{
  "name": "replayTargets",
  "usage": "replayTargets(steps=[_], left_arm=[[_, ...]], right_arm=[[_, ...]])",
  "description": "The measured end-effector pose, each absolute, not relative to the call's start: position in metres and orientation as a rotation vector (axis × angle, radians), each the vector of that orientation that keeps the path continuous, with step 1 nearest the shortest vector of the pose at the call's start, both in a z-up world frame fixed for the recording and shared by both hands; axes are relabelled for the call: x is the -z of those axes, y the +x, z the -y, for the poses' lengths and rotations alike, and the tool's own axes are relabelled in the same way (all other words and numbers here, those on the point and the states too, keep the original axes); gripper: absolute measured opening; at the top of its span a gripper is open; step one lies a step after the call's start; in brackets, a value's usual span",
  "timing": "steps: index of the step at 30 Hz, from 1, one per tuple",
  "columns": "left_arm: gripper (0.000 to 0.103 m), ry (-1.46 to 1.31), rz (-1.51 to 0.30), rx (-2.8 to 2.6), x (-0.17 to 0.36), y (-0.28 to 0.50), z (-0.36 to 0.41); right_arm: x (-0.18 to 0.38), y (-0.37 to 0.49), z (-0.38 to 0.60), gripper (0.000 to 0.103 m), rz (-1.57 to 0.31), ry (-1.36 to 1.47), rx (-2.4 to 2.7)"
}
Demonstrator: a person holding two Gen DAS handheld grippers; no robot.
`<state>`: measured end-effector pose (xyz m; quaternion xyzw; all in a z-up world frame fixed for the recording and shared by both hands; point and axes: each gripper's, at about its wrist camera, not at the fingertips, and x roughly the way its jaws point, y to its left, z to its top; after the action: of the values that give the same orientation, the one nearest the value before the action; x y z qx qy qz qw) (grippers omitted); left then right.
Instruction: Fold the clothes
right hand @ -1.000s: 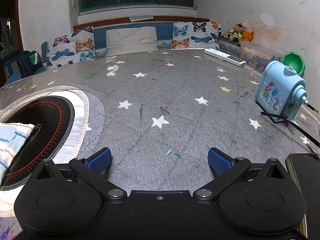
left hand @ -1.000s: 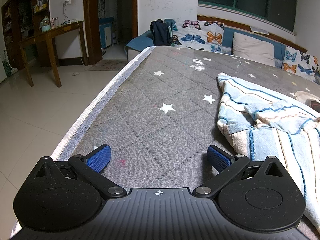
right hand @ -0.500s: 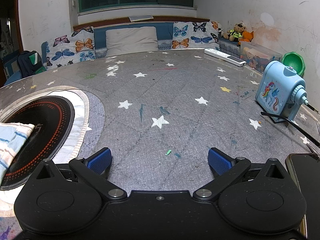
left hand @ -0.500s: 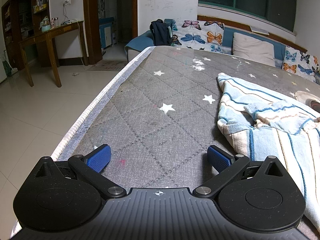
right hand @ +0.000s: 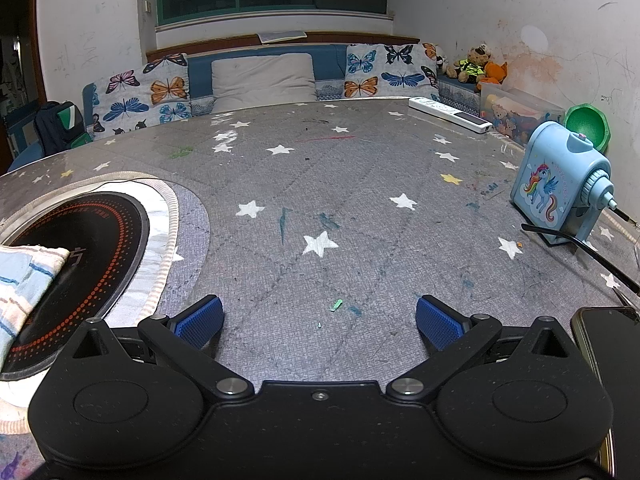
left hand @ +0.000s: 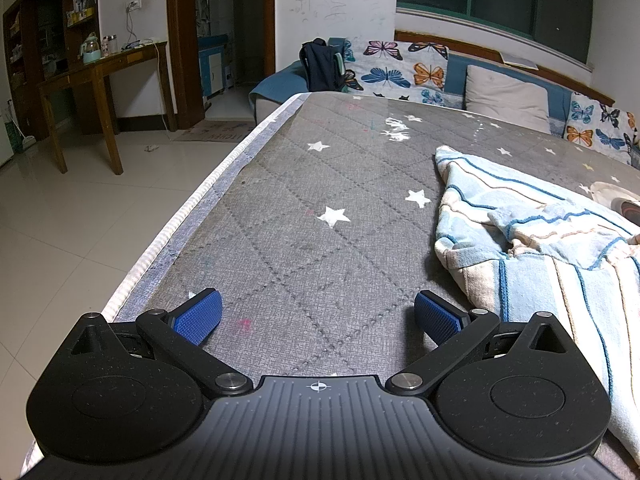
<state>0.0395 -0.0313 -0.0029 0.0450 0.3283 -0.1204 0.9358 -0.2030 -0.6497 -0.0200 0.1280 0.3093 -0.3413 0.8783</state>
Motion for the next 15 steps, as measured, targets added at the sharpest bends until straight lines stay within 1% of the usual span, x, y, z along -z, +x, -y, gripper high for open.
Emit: replayTargets(steps=[15], left_arm=[[0.103,0.092,-0.671,0.246,0.0029,0.0395,0.0313]], right_arm=[[0.0200,-0.2031,0.6498,0.103,-0.645,0.267,0.712]])
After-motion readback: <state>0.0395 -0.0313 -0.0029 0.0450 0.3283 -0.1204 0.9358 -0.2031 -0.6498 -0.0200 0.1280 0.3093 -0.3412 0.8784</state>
